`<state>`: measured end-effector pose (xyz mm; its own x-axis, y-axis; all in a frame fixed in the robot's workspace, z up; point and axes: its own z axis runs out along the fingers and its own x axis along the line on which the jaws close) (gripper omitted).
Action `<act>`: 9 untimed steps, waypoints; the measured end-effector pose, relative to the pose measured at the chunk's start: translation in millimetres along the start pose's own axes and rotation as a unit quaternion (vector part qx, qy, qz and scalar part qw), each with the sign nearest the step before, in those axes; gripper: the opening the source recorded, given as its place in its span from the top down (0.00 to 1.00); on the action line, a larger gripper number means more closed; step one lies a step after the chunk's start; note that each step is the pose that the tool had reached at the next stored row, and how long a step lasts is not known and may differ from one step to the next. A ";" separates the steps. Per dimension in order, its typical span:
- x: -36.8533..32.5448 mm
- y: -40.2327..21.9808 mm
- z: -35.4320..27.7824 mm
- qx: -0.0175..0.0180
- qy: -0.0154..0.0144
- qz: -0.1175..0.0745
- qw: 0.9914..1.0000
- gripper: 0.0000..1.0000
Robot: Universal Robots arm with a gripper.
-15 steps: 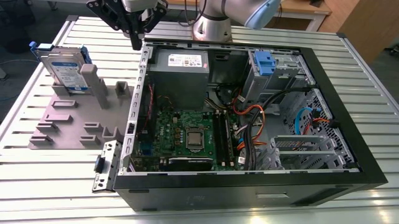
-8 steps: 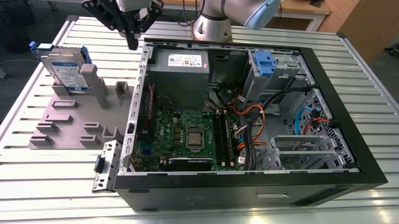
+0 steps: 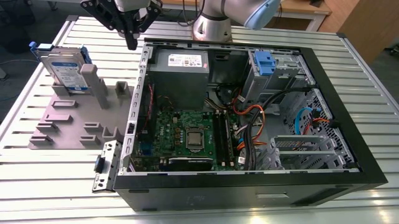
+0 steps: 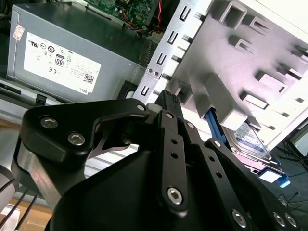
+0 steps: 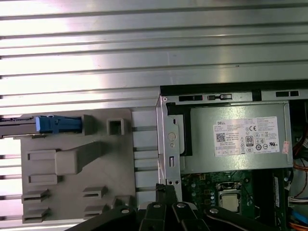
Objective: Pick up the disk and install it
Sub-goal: 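Reach for the disk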
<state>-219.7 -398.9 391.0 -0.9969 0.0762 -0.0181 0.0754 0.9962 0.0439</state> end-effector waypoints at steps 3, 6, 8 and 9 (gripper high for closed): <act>1.5 -0.1 0.0 0.000 0.000 0.000 1.000 0.89; 2.8 -0.2 0.0 0.000 0.000 0.000 1.000 0.89; 2.8 -0.2 0.0 0.000 0.000 0.000 1.000 0.89; 2.9 -0.2 0.0 0.000 0.000 0.000 1.000 0.89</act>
<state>-222.6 -398.9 390.9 -0.9969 0.0762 -0.0181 0.0754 0.9962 0.0439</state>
